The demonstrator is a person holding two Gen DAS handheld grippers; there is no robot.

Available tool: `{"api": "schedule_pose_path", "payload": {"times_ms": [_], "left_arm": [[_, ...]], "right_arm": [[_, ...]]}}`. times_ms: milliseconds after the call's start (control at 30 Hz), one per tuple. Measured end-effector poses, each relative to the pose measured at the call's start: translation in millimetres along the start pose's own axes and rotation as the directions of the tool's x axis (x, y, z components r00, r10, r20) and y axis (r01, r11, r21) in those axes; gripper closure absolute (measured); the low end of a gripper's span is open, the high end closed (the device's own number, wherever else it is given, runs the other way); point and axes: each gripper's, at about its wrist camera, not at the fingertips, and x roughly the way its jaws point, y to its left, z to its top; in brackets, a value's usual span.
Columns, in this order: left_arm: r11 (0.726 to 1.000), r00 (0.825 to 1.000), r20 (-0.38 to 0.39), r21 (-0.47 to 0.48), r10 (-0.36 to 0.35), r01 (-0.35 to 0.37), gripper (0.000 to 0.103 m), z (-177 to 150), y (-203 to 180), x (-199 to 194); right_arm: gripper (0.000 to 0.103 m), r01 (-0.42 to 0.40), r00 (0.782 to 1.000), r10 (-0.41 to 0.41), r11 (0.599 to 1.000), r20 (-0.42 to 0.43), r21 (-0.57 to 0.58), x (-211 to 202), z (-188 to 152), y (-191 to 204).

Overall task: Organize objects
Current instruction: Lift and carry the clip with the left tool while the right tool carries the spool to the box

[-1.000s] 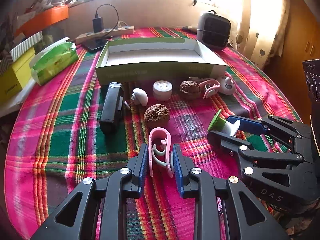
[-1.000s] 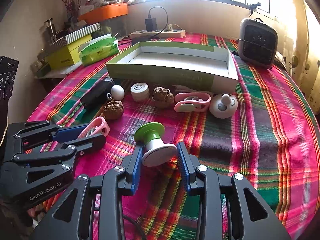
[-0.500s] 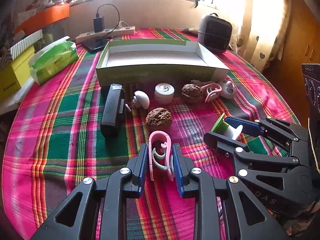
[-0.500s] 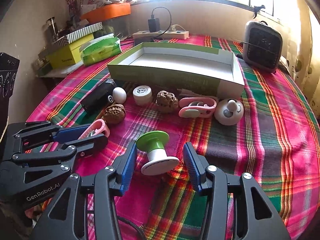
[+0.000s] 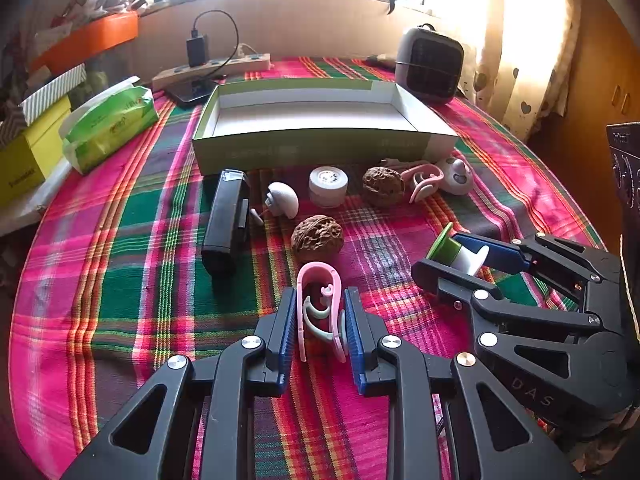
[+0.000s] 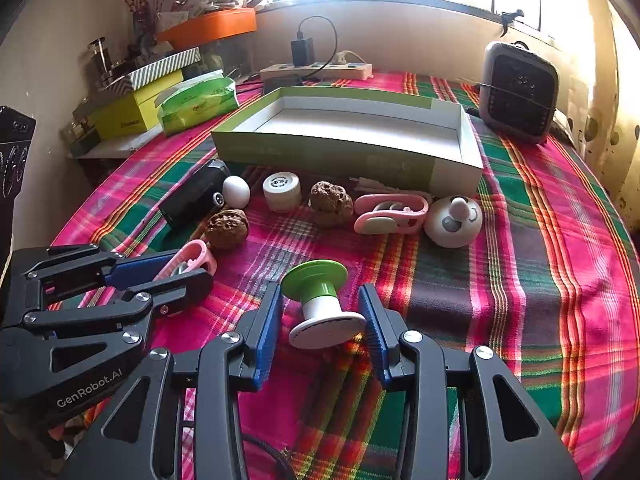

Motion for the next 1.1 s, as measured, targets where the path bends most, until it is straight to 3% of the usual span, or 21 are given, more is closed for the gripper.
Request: {"api": "schedule_pose_path", "payload": {"times_ms": [600, 1100], "left_arm": [[1.0, 0.999, 0.046, 0.006, -0.005, 0.005, 0.082, 10.6, -2.5, -15.3], [1.0, 0.996, 0.092, 0.016, -0.013, 0.011, 0.082, 48.3, 4.9, -18.8]], "right_arm": [[0.062, 0.005, 1.0, -0.005, 1.0, 0.025, 0.015, -9.0, 7.3, -0.4], [0.062, 0.017, 0.998, -0.019, 0.999, 0.066, 0.032, -15.6, 35.5, -7.8]]}}
